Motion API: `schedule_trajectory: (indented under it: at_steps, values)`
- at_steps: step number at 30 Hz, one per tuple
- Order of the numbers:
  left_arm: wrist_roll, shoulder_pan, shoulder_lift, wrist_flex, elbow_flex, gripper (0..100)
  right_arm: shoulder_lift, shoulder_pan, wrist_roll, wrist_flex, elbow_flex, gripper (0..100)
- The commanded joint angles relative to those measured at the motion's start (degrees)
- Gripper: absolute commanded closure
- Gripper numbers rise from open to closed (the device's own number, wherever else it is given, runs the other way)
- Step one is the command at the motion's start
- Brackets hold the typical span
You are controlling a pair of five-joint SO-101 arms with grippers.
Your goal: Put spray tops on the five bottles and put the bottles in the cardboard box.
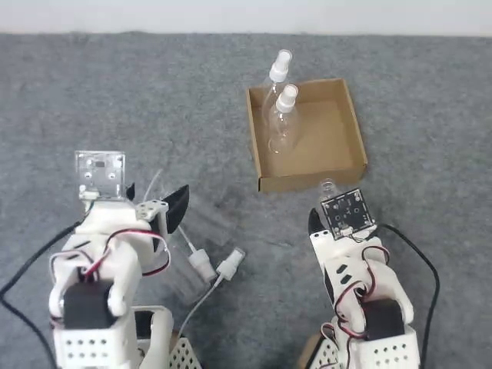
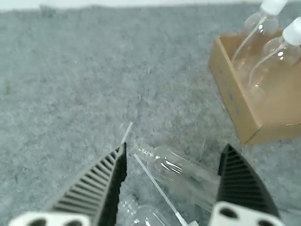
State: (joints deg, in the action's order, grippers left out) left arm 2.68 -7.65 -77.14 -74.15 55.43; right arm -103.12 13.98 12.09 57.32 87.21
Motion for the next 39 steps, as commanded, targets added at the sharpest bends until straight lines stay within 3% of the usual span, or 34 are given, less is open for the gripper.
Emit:
schedule_trajectory:
  at_steps: [1,5,15,24,34,39]
  values:
    - [-0.7,0.4,3.2,-0.2,-3.3,70,-0.9,-0.7,-0.3,-1.5,-1.1,88.7]
    - [-0.8,1.3,3.3,-0.2,-3.2,70,-0.9,-0.8,-0.3,-1.5,-1.1,88.7]
    - [-2.6,13.0,3.4,-1.8,-1.1,70,-0.9,-0.8,-0.3,-1.5,-1.1,88.7]
    - [-3.3,13.7,3.4,-1.8,-0.9,74,-0.9,-0.8,-0.3,-1.5,-1.1,88.7]
    - [-9.1,13.8,3.7,-4.1,-1.3,74,-0.9,-0.8,-0.3,-1.5,-1.1,88.7]
    - [-9.4,16.8,12.1,-4.1,-1.7,74,-0.9,-0.8,-0.3,-1.5,-1.1,88.7]
